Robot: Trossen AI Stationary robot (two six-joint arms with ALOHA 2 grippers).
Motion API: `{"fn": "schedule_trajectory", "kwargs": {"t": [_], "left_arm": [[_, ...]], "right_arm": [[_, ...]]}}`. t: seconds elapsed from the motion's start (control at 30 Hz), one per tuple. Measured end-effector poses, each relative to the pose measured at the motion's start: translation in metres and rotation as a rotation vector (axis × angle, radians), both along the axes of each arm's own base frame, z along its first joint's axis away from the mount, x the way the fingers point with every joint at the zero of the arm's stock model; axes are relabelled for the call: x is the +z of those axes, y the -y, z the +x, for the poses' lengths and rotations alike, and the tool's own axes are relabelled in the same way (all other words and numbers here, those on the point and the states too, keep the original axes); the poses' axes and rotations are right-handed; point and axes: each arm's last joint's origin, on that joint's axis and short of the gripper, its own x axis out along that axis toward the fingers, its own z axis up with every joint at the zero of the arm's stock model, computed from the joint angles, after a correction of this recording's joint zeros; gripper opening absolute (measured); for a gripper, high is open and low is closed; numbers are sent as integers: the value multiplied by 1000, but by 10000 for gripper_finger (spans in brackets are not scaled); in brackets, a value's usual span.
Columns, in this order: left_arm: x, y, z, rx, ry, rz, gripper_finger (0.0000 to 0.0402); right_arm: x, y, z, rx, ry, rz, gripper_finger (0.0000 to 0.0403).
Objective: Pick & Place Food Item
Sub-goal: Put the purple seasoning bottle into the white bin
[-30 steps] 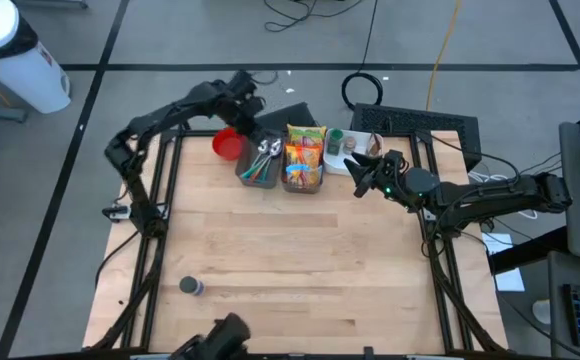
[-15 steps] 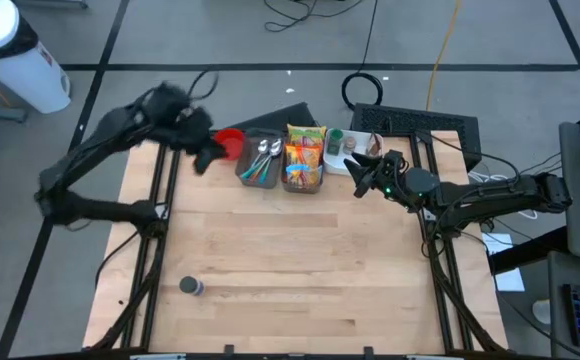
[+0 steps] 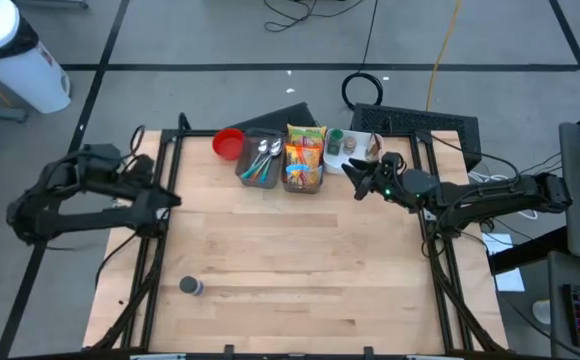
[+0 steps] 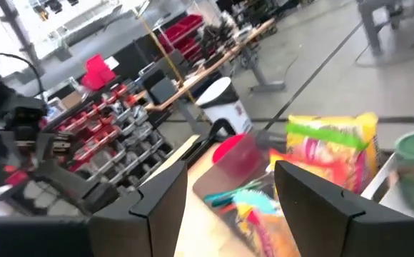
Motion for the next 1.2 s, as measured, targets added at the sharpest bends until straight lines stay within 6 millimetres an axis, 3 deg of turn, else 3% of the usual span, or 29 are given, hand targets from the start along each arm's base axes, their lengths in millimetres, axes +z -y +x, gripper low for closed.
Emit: {"fn": "schedule_trajectory", "kwargs": {"t": [0.17, 0.33, 0.47, 0.67, 0.8, 0.93, 1.07, 1.2], "left_arm": [[-9, 5, -10, -17, -79, -73, 122], [-22, 5, -8, -24, -287, -74, 122], [-27, 4, 6, -50, -415, -79, 122], [-36, 10, 45, -166, -583, -53, 122], [-46, 28, 71, -276, -699, -32, 122], [-48, 57, 90, -321, -644, -13, 122], [-47, 89, 96, -301, -593, -70, 122], [-53, 118, 88, -276, -683, -163, 122]], "right_arm": [[-2, -2, 1, 61, 18, 56, 208], [-2, -5, 2, 153, 27, 90, 208], [-4, -8, 3, 247, 17, 116, 208], [-6, -23, 4, 350, -12, 136, 208], [-7, -37, 3, 417, -18, 156, 208], [-7, -54, 2, 496, -15, 184, 208], [-8, -71, -2, 550, -23, 179, 208], [-9, -83, -6, 510, -33, 164, 208]]}}
